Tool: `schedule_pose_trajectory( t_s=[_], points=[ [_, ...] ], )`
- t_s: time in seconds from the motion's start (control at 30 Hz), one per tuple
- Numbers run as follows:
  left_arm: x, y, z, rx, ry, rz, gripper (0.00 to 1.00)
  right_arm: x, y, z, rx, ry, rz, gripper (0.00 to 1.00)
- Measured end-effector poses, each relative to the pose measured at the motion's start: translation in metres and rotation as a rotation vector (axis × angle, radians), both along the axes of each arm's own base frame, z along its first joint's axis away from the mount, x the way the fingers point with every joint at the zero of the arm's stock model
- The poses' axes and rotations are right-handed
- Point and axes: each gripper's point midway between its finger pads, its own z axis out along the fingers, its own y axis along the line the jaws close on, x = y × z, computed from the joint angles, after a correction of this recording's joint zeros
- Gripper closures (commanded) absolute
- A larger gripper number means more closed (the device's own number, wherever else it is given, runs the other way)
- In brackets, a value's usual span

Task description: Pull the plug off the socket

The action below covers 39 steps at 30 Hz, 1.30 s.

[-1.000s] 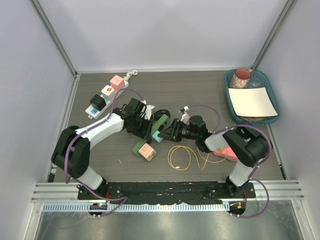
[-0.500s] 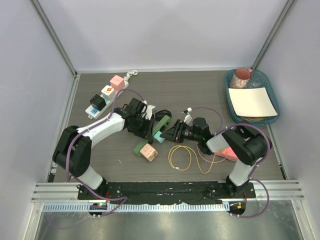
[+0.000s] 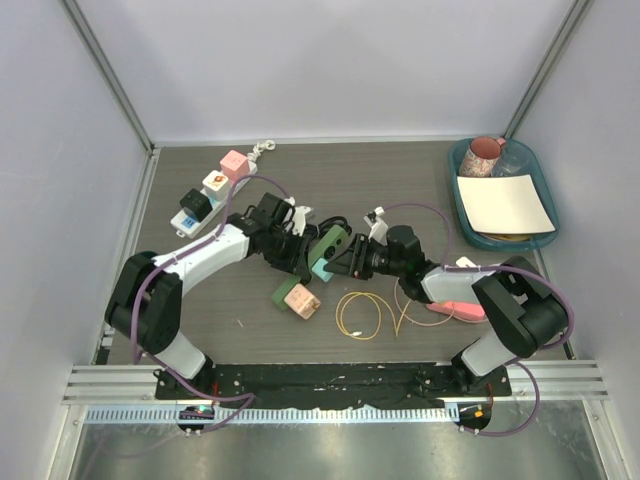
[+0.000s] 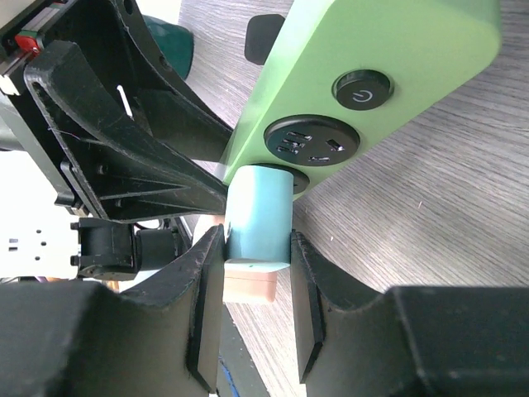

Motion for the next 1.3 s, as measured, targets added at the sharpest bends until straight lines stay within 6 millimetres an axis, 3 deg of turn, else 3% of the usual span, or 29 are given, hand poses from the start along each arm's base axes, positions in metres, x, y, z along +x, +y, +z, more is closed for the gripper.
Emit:
schedule_pose_trajectory(
  t_s=[0.3,0.5,0.57,0.6,0.63,0.73,0.97,1.1,1.3],
  points=[
    [0.0,0.008,-0.004,0.042,-0.002,0.013,1.0,-0.007,-0.002,0.001,0.046,-0.001,0.01,0.99],
    [0.034,0.093,-0.03,0.333,-0.043,0.241,1.0,-0.024,-0.011,0.0,0.02,-0.004,0.082,0.99],
    [0.037,0.107,-0.029,0.373,-0.048,0.283,1.0,-0.028,-0.015,0.001,-0.005,-0.018,0.094,0.97],
    [0.038,0.109,-0.029,0.378,-0.049,0.289,1.0,-0.029,-0.015,0.002,-0.013,-0.026,0.099,0.92],
    [0.038,0.109,-0.029,0.381,-0.052,0.29,1.0,-0.029,-0.016,0.003,-0.019,-0.03,0.101,0.71],
    [0.036,0.106,-0.027,0.372,-0.058,0.277,1.0,-0.025,-0.015,0.004,-0.031,-0.034,0.101,0.46],
    [0.011,0.089,-0.008,0.208,-0.1,0.218,1.0,-0.007,-0.001,0.003,0.015,0.028,0.075,0.25],
    [0.01,0.076,0.009,0.122,-0.135,0.191,1.0,0.004,0.009,0.004,0.059,0.055,0.059,0.22],
    [0.008,0.066,0.01,0.082,-0.121,0.164,1.0,0.015,0.033,0.008,0.151,0.078,0.071,0.22]
  ],
)
